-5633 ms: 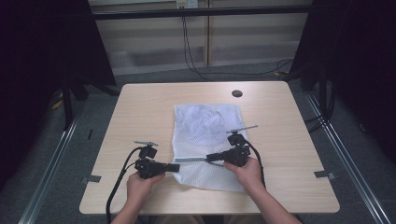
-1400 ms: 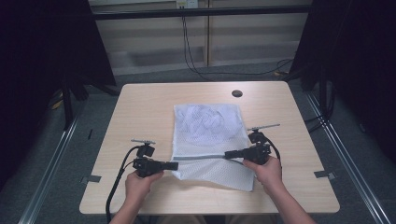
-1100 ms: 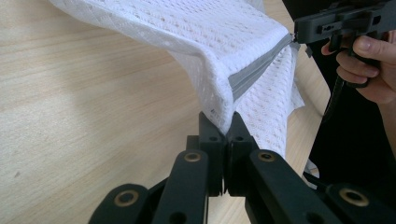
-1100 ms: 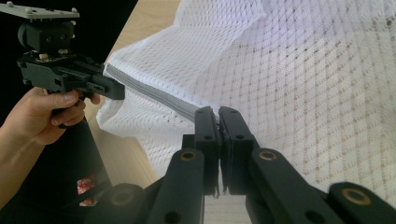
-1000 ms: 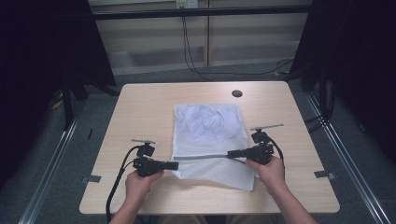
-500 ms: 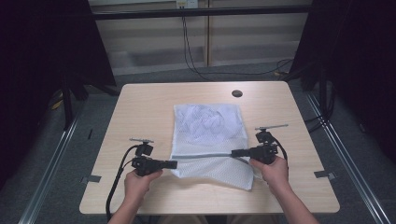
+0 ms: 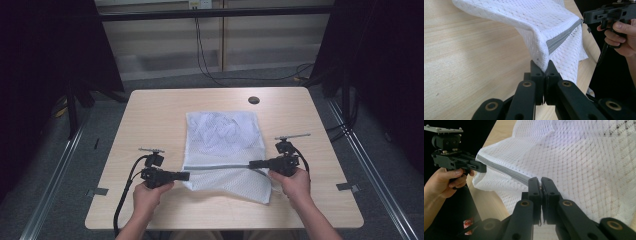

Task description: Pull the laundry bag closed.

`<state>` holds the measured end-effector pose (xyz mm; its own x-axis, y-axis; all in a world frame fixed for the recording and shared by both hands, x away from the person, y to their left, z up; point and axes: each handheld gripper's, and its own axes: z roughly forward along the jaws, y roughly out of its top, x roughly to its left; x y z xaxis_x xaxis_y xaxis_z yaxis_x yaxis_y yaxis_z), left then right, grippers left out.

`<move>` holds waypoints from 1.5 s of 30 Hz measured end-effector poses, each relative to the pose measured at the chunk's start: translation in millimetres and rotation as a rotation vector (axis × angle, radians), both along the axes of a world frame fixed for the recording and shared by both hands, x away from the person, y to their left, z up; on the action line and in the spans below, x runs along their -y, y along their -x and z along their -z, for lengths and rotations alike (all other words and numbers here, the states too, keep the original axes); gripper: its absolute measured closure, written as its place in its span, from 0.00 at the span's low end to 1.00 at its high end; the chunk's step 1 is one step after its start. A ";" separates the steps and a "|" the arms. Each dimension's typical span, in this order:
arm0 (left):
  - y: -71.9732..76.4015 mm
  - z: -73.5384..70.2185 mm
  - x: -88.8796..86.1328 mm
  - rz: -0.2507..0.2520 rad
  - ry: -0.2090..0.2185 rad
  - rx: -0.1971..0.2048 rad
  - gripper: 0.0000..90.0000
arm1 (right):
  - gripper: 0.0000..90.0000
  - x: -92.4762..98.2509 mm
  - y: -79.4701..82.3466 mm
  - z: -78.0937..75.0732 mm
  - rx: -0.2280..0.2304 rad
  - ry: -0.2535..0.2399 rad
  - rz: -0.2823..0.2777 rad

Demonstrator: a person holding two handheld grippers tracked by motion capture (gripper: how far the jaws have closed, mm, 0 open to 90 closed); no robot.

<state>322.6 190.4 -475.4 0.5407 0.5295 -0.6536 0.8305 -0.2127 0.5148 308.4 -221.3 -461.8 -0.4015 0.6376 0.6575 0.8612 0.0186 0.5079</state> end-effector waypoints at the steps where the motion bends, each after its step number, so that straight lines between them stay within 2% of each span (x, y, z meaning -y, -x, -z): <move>1: 0.0 0.1 0.0 0.004 -0.001 0.001 0.98 | 0.97 0.1 0.1 0.0 0.001 0.001 0.001; 8: 0.6 -0.4 0.0 0.000 0.001 -0.010 0.98 | 0.96 1.1 0.3 -0.5 0.002 0.009 0.009; 9: 0.4 -0.8 -0.7 0.003 -0.005 0.003 0.98 | 0.96 2.1 0.2 -0.2 0.001 0.002 0.005; 13: 0.9 -1.4 -1.1 0.000 -0.003 0.004 0.98 | 0.96 2.9 0.5 -0.3 0.002 0.005 0.008; 18: 1.1 -1.4 -0.2 -0.007 0.014 -0.009 0.98 | 0.96 3.1 0.7 -0.7 0.004 0.005 0.012; 19: 0.8 -1.0 -0.5 -0.006 0.006 0.001 0.98 | 0.96 3.5 0.7 -0.8 0.005 0.004 0.012; 23: 0.4 -1.2 -2.1 -0.013 -0.002 0.002 0.99 | 0.96 5.0 0.8 -0.9 0.010 0.019 0.019; 24: -0.5 -1.5 -4.1 -0.009 -0.013 0.016 0.99 | 0.96 6.6 0.7 -0.6 0.011 0.022 0.025; 28: 0.9 -2.5 -3.4 -0.015 0.000 0.007 0.98 | 0.96 12.0 1.0 -0.5 0.008 0.007 0.037; 45: -0.7 -1.6 -4.3 -0.013 -0.003 0.006 0.98 | 0.96 15.6 1.1 -1.2 0.006 0.002 0.042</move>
